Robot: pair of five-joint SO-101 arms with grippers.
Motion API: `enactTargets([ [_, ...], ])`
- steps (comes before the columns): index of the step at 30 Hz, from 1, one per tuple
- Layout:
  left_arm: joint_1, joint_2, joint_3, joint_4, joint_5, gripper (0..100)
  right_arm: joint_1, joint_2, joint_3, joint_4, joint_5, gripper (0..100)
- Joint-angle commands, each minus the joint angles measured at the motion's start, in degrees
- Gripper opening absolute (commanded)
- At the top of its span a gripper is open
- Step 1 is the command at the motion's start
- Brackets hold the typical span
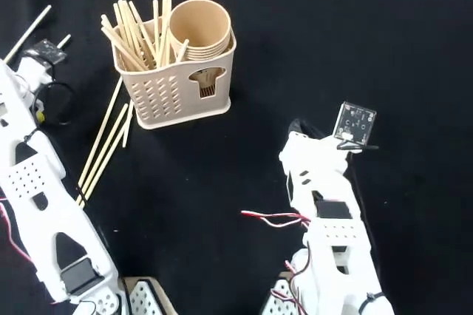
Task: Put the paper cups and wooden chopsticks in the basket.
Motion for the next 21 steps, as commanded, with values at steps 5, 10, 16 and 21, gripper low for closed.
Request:
enactTargets([
  [5, -1.5, 2.4, -11.9, -1.4, 19.9, 15, -0.8, -0.1, -0.2, -1.2, 0.6, 5.2],
  [10, -0.7, 2.4, -11.1, -18.8, 30.6, 15, -0.8, -0.1, -0.2, -1.2, 0.6, 5.2],
  [16, -0.7, 2.5, -10.8, -44.6, 52.4, 15, -0.8, -0.1, -0.2, -1.2, 0.6, 5.2],
  [21, -0.4, 5.1, -11.6, -56.8, 72.7, 15, -0.8, -0.1, -0.2, -1.3, 0.6, 5.2],
])
